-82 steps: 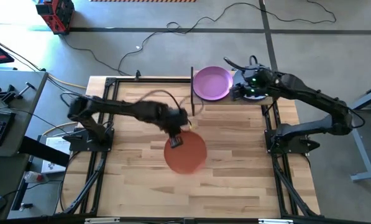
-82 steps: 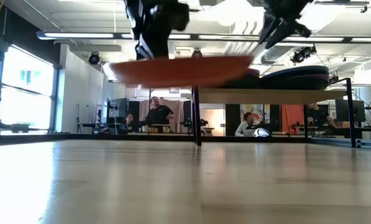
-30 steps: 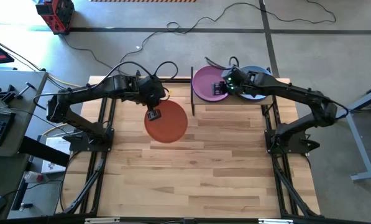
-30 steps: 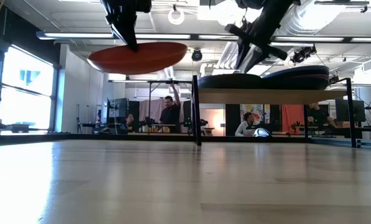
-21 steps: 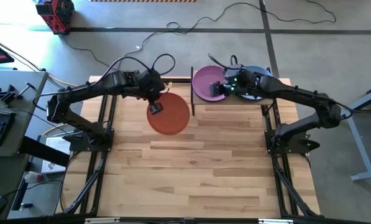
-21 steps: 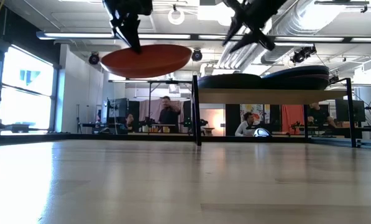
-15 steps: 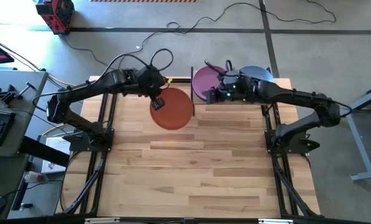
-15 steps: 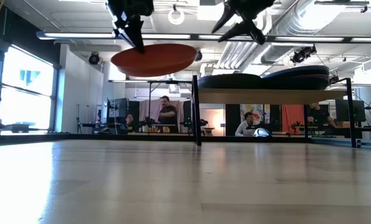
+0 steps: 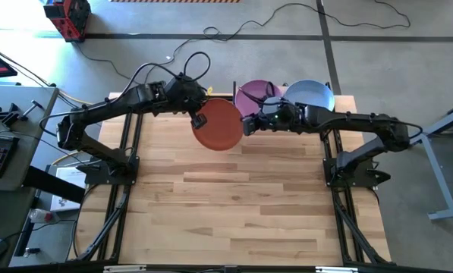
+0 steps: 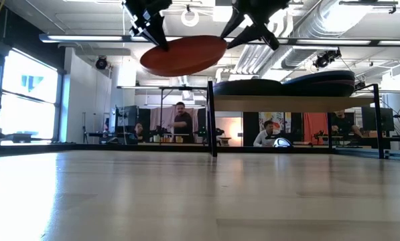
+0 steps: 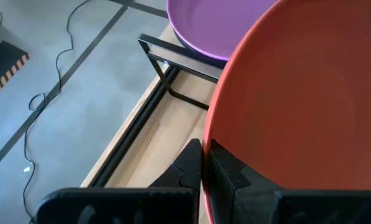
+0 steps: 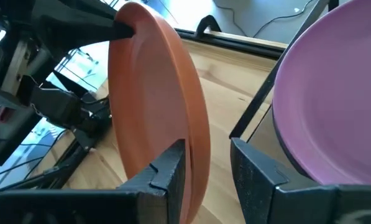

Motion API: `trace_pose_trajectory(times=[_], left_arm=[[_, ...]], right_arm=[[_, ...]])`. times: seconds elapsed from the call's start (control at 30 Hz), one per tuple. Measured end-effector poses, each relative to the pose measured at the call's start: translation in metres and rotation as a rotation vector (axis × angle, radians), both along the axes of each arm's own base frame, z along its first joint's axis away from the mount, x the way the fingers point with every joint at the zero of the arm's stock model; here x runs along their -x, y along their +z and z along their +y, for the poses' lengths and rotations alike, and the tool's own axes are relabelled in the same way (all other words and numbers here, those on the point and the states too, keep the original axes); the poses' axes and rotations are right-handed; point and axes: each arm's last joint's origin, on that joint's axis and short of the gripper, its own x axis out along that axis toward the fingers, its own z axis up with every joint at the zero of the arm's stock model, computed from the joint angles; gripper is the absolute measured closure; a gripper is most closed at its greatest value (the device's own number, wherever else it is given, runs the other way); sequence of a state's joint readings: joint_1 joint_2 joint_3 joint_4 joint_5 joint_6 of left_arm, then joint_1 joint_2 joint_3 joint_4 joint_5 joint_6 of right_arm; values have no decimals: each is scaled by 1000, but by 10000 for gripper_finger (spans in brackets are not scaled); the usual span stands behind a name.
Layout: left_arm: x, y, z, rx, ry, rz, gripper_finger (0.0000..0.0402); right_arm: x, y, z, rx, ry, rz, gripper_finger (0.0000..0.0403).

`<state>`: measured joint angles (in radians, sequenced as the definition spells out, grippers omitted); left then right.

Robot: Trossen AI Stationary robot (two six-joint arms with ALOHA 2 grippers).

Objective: Place and stack plates onto a shelf
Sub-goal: Stack the orange plate on top of the purple plate on the shelf

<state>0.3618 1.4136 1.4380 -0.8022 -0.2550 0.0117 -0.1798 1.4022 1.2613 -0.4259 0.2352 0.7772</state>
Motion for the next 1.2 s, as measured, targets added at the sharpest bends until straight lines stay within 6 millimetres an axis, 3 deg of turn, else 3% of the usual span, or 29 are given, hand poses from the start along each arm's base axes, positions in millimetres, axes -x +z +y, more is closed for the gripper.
trace_pose_trajectory(times=[0.37,0.6,0.97,1.2], left_arm=[[-3,3,1,-17,-14,-41,401],[-4,5,1,-22,-14,-63,397],[-5,4,0,5,-66,-67,367],[-6,4,-2,58,-120,-91,327]], right_arm=[[-4,-3,1,-8,3,5,302],[-3,-4,1,-8,-1,14,392],[-2,-6,0,-73,-43,0,400],[-1,-7,1,-99,-55,8,402]])
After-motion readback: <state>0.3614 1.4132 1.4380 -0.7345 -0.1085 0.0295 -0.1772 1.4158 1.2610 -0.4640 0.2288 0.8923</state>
